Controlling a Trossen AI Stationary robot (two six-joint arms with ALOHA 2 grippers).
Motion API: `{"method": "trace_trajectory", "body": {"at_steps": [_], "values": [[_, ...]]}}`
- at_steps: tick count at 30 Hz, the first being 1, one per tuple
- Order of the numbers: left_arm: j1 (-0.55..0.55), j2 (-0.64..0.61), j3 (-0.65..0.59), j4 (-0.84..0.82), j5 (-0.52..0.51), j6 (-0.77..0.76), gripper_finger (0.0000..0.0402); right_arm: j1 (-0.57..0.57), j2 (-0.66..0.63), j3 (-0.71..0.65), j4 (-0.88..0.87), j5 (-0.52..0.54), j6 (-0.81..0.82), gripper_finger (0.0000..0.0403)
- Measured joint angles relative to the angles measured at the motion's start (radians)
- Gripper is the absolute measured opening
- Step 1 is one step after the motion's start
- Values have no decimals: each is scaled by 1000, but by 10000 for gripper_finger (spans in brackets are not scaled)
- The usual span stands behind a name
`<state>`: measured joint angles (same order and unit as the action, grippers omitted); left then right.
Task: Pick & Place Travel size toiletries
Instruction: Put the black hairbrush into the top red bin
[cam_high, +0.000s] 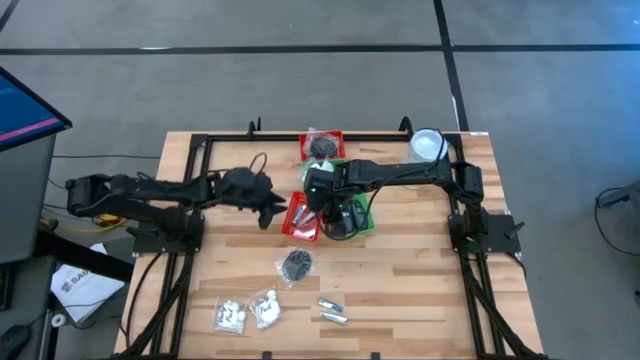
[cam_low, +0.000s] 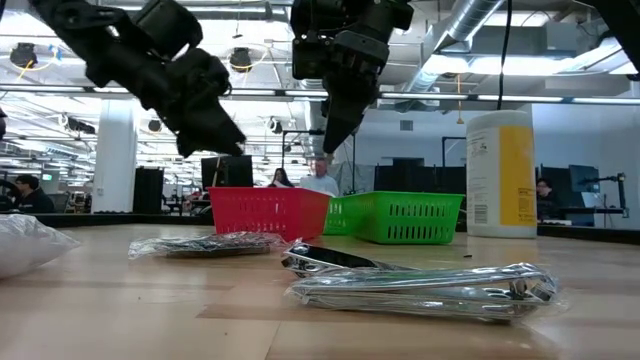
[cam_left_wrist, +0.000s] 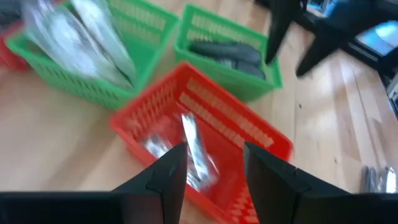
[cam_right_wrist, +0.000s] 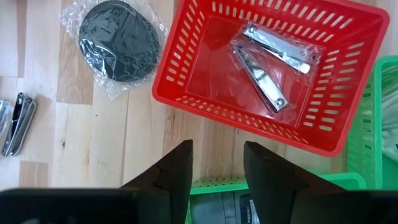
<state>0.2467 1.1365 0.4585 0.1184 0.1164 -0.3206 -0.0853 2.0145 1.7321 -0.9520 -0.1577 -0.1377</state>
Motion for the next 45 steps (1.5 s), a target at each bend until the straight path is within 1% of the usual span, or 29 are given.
{"method": "trace_trajectory", "body": {"at_steps": [11, 19, 22, 26, 29, 32, 38, 45], "values": [[-231, 2, -72, 1, -84, -210, 149, 1, 0, 0, 6, 0, 33, 136], [-403, 9, -80, 1, -122, -328, 149, 0, 0, 0, 12, 0, 33, 139], [-467, 12, -80, 2, -163, -351, 149, 0, 0, 0, 13, 0, 33, 136], [-531, 44, -79, 3, -243, -365, 149, 0, 0, 0, 21, 0, 33, 135], [-555, 81, -79, 0, -290, -372, 149, 0, 0, 0, 21, 0, 33, 136], [-562, 119, -79, 5, -304, -376, 149, 0, 0, 0, 22, 0, 33, 137], [-562, 212, -79, 19, -305, -396, 149, 1, 0, 0, 24, 0, 33, 137], [-562, 310, -79, 109, -291, -421, 149, 1, 0, 0, 37, 0, 33, 137]]}}
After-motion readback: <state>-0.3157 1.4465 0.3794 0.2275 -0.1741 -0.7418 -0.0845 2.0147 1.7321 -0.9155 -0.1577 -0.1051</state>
